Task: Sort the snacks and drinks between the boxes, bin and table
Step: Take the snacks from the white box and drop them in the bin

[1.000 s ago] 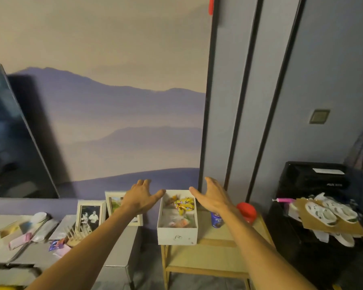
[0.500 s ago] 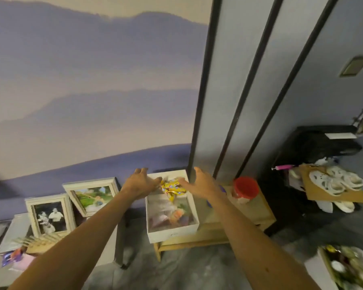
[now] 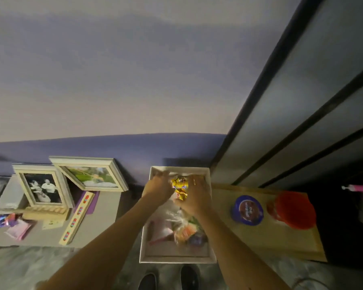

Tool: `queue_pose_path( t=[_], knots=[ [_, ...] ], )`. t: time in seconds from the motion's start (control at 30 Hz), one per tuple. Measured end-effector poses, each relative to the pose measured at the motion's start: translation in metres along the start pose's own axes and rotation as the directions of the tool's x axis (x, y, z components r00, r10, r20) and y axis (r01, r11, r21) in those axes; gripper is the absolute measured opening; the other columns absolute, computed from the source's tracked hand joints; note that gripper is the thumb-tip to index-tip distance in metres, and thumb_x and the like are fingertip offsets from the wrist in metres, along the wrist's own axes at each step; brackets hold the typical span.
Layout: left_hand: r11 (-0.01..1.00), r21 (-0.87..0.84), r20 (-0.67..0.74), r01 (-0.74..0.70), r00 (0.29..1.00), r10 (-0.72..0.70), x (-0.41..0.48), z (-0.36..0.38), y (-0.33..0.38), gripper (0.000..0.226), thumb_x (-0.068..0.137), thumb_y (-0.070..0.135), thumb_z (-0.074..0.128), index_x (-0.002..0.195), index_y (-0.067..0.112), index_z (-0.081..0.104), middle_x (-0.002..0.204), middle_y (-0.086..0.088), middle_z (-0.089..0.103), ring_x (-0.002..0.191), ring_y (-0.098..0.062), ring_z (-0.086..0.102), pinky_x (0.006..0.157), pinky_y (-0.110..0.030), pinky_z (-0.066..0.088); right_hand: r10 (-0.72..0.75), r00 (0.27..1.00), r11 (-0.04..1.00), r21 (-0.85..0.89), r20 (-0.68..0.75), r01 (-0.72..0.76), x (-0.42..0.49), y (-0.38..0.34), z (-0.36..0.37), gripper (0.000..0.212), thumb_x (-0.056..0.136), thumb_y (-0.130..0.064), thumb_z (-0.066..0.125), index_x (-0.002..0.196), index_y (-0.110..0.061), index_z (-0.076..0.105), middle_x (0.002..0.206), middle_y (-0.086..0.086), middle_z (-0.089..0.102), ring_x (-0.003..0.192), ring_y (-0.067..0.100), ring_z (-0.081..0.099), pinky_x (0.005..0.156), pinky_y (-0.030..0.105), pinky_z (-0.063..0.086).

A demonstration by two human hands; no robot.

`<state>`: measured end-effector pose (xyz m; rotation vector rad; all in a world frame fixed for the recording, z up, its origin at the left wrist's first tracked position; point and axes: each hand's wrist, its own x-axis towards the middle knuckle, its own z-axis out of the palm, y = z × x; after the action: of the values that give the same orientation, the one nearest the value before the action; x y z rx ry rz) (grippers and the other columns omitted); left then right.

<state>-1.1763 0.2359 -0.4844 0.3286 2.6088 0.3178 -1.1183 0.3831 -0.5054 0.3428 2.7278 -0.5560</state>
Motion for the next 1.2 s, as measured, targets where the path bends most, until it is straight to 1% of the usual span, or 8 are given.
queue_pose_path(
  t=[0.07, 0.17, 0.37, 0.5, 0.67, 0.9, 1.1, 1.2],
  knots=[
    [0.998, 0.065, -0.045, 0.013, 0.999, -0.01, 0.014, 0.015, -0.007, 0.038, 0.105, 0.02, 0.043, 0.138, 0.011, 0.058, 0.138, -0.012, 0.061, 0.114, -0.034, 0.068, 0.091, -0.042, 0.058, -0.023, 1.0, 0.998, -0.055, 0.005, 0.023, 0.012, 0.004, 0.007, 0.11, 0.075, -0.062, 0.083, 0.164, -0.024, 0.031, 0.17, 0.006, 0.028, 0.159, 0.033, 0.022, 0.129, 0.046, 0.027],
    [0.992, 0.106, -0.129, 0.067, 0.99, -0.053, 0.025, 0.028, -0.005, 0.027, 0.107, 0.022, 0.05, 0.13, 0.02, 0.062, 0.12, -0.004, 0.072, 0.102, -0.028, 0.073, 0.08, -0.039, 0.056, -0.024, 1.0, 0.993, -0.114, 0.018, 0.025, 0.028, 0.014, 0.022, 0.115, 0.072, -0.048, 0.095, 0.164, -0.028, 0.029, 0.171, 0.008, 0.017, 0.16, 0.037, 0.017, 0.121, 0.048, 0.041],
    [0.992, 0.045, -0.178, 0.115, 0.978, -0.106, 0.024, 0.029, -0.007, 0.024, 0.107, 0.02, 0.05, 0.122, 0.019, 0.069, 0.105, -0.008, 0.076, 0.093, -0.031, 0.074, 0.075, -0.04, 0.056, -0.027, 0.999, 0.991, -0.132, -0.037, 0.022, 0.04, 0.017, 0.03, 0.085, 0.075, -0.036, 0.097, 0.148, -0.028, 0.054, 0.158, 0.01, 0.034, 0.147, 0.038, 0.039, 0.111, 0.046, 0.053],
    [0.995, -0.056, -0.246, 0.084, 0.965, -0.095, 0.011, 0.015, -0.005, 0.02, 0.106, 0.023, 0.054, 0.115, 0.016, 0.07, 0.097, -0.014, 0.075, 0.085, -0.038, 0.073, 0.073, -0.043, 0.057, -0.067, 0.996, 0.996, -0.064, -0.061, 0.063, 0.029, 0.017, 0.013, 0.082, 0.079, -0.035, 0.092, 0.151, -0.031, 0.053, 0.155, 0.007, 0.04, 0.144, 0.034, 0.041, 0.113, 0.041, 0.05],
    [0.978, -0.195, -0.349, 0.068, 0.927, -0.135, -0.018, -0.014, -0.012, 0.01, 0.093, 0.026, 0.067, 0.099, 0.019, 0.071, 0.083, -0.012, 0.075, 0.076, -0.044, 0.07, 0.067, -0.044, 0.059, -0.098, 0.989, 0.994, 0.032, -0.113, 0.102, 0.003, 0.009, -0.019, 0.072, 0.08, -0.034, 0.09, 0.143, -0.026, 0.058, 0.142, 0.005, 0.047, 0.13, 0.029, 0.049, 0.099, 0.035, 0.054],
    [0.924, -0.378, -0.469, 0.058, 0.849, -0.245, -0.103, -0.073, -0.017, 0.02, 0.089, 0.04, 0.072, 0.086, 0.02, 0.07, 0.071, -0.004, 0.07, 0.069, -0.035, 0.067, 0.058, -0.037, 0.052, -0.157, 0.962, 0.963, 0.181, -0.223, 0.199, -0.05, -0.018, -0.074, 0.063, 0.075, -0.04, 0.09, 0.13, -0.024, 0.065, 0.133, 0.007, 0.055, 0.122, 0.029, 0.053, 0.085, 0.028, 0.04],
    [0.858, -0.512, -0.505, 0.034, 0.796, -0.333, -0.192, -0.117, -0.052, 0.021, 0.09, 0.043, 0.077, 0.088, 0.022, 0.077, 0.078, 0.007, 0.076, 0.069, -0.015, 0.072, 0.065, -0.037, 0.06, -0.262, 0.925, 0.919, 0.223, -0.275, 0.327, -0.091, -0.077, -0.106, 0.065, 0.076, -0.048, 0.091, 0.132, -0.027, 0.066, 0.131, 0.005, 0.055, 0.12, 0.028, 0.052, 0.081, 0.028, 0.041],
    [0.83, -0.557, -0.519, 0.036, 0.765, -0.381, -0.248, -0.127, -0.079, 0.021, 0.093, 0.043, 0.078, 0.083, 0.025, 0.073, 0.068, 0.015, 0.071, 0.059, 0.003, 0.066, 0.053, -0.014, 0.049, -0.337, 0.902, 0.891, 0.219, -0.27, 0.398, -0.117, -0.121, -0.097, 0.066, 0.075, -0.047, 0.093, 0.133, -0.028, 0.066, 0.132, 0.004, 0.057, 0.122, 0.026, 0.053, 0.084, 0.028, 0.049]
  ],
)
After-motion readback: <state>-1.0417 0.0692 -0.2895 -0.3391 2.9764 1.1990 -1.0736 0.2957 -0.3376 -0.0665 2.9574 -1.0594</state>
